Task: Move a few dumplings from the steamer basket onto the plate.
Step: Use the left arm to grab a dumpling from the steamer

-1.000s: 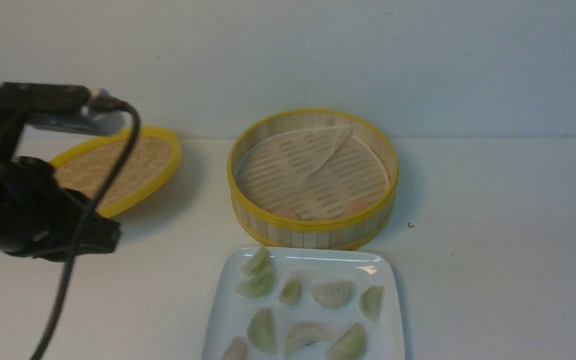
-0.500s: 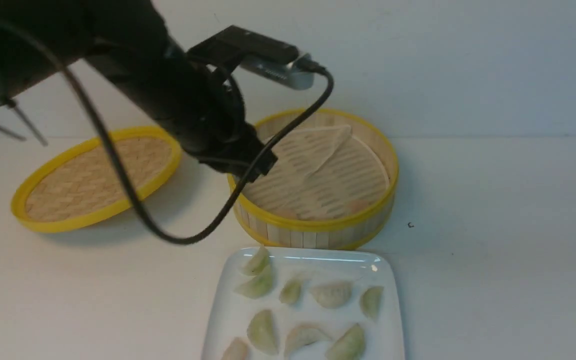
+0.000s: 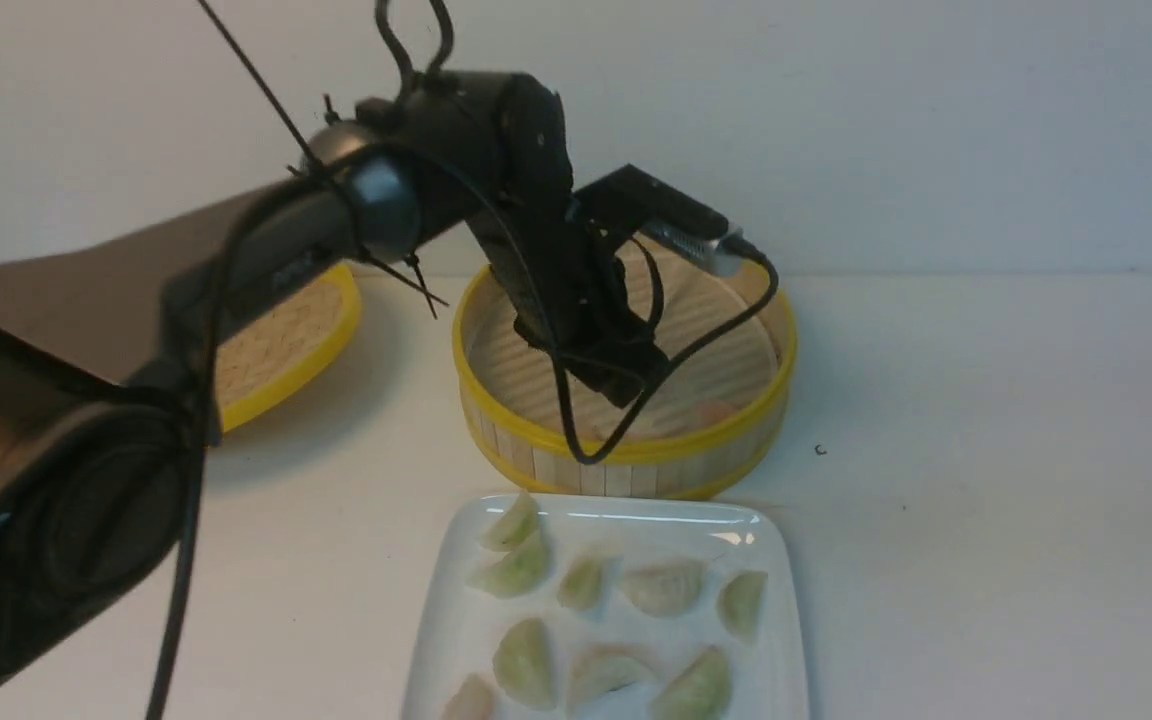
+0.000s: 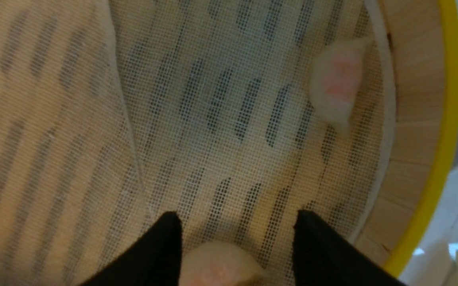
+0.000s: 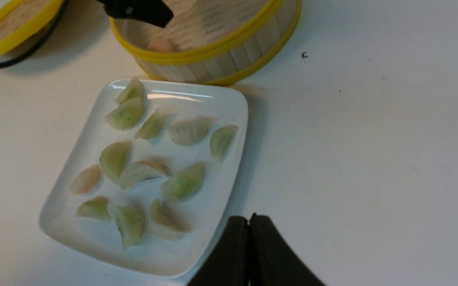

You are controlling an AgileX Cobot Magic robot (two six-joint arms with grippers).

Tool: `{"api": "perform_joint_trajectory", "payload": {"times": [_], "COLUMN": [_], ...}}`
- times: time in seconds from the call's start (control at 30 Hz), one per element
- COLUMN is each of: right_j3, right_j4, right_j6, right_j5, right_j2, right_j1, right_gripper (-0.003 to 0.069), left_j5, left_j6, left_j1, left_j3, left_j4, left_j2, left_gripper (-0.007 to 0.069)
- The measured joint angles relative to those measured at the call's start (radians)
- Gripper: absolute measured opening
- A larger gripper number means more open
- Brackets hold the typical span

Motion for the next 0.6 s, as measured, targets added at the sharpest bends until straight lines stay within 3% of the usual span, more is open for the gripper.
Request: {"api": "perform_joint_trajectory", "payload": {"times": [0.13, 0.23, 0.5, 0.6], "right_j3": [0.000, -0.001, -0.001, -0.001], "right_j4": [0.000, 0.000, -0.001, -0.001], "right_j6": [0.000, 0.000, 0.000, 0.000], "right_j5": [0.014, 0.016, 0.016, 0.016], "right_j2": [0.000, 0.000, 0.000, 0.000], "right_j1": [0.000, 0.000, 0.000, 0.000], "right_gripper": [-0.0015, -0.0015, -0.0015, -0.0015], "left_j5": [0.019, 0.027, 0.033, 0.027], "left_j6": [-0.048, -0.057, -0.062, -0.075], "left_j1": [0.000, 0.000, 0.000, 0.000], "left_j3": [-0.004, -0.008, -0.018, -0.018], "left_j4": [0.002, 0.002, 0.000, 0.016], "left_j2": [0.047, 0.056, 0.076, 0.078], "left_gripper": [0.0493, 0.0521, 0.0521, 0.0479]}}
